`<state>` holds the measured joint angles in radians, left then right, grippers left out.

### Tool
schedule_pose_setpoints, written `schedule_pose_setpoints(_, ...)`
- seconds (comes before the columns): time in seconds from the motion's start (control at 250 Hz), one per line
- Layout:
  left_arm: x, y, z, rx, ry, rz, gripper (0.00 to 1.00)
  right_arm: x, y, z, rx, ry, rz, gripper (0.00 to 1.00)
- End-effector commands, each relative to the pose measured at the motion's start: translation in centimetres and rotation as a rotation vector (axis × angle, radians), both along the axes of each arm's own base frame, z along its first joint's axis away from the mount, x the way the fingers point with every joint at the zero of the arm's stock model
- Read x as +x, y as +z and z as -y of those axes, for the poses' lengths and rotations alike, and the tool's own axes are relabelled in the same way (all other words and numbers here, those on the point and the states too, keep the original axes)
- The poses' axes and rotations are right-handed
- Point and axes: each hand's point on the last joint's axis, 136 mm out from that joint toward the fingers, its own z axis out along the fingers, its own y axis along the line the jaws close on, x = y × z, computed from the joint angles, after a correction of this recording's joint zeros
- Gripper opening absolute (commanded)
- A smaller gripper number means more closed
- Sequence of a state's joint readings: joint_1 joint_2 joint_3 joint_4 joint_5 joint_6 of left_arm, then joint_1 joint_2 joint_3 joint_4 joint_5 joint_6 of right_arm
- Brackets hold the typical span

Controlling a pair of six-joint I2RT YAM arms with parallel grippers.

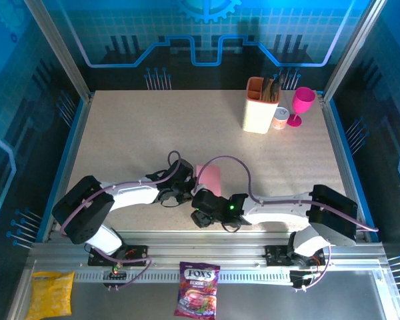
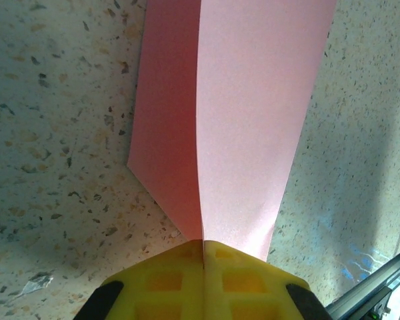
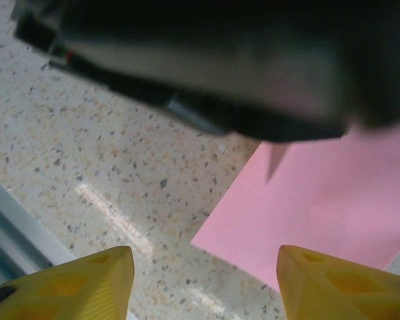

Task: Fold a paper plane with a square sheet of paper (pick it up from the middle)
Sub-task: Third fold the triangle at the center of the table.

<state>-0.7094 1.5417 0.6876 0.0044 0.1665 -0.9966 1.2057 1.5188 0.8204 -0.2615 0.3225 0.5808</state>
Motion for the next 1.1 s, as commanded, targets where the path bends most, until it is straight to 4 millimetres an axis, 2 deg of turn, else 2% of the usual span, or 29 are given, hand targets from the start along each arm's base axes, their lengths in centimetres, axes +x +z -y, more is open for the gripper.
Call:
schedule_pose_setpoints(0.0,-0.2,0.7,-0.1,-0.024,0.004,-0.013,0.00,1.0,0.4,-0.2,-0.030,-0.020,0.055,0.56)
schedule_pose_setpoints(0.084,-0.2,0.7,-0.1,-0.025,0.006,-0.010,0.00,1.3,0.3,0.0,-0.042,-0.027,0.060,0.50)
schedule_pose_setpoints(0.36,-0.2,0.7,-0.1,-0.027,0.001,-0.006,0.00,2.1,1.0,0.7,-0.018,-0.046,0.056,0.00)
schedule_pose_setpoints(0.499,0.1,1.3,-0.3,-0.018,-0.006,0.016,0.00,2.1,1.3,0.9,0.015,-0.027,0.029,0.00)
schedule_pose_setpoints(0.595,0.6,2.4,-1.6,0.018,-0.001,0.051,0.34,1.8,1.0,1.1,0.050,-0.003,-0.015,0.00)
schedule_pose_setpoints(0.627,0.8,2.9,-2.1,0.029,0.001,0.068,0.40,1.7,1.0,1.2,0.058,0.008,-0.028,0.00)
schedule_pose_setpoints(0.671,1.1,3.6,-2.7,0.038,0.004,0.088,0.44,1.6,0.9,1.2,0.069,0.019,-0.044,0.00)
schedule_pose_setpoints(0.779,2.3,5.5,-3.7,0.052,-0.001,0.139,0.44,1.2,0.8,1.1,0.081,0.052,-0.075,0.00)
schedule_pose_setpoints(0.855,3.4,6.8,-3.5,0.048,-0.025,0.169,0.39,1.1,0.5,1.0,0.091,0.059,-0.097,0.00)
schedule_pose_setpoints(0.967,5.1,8.3,-1.9,0.029,-0.090,0.198,0.30,1.0,0.0,1.0,0.101,0.058,-0.119,0.00)
schedule_pose_setpoints(1.095,6.6,7.7,0.5,-0.005,-0.160,0.172,0.18,0.9,-0.3,0.8,0.112,0.058,-0.139,0.00)
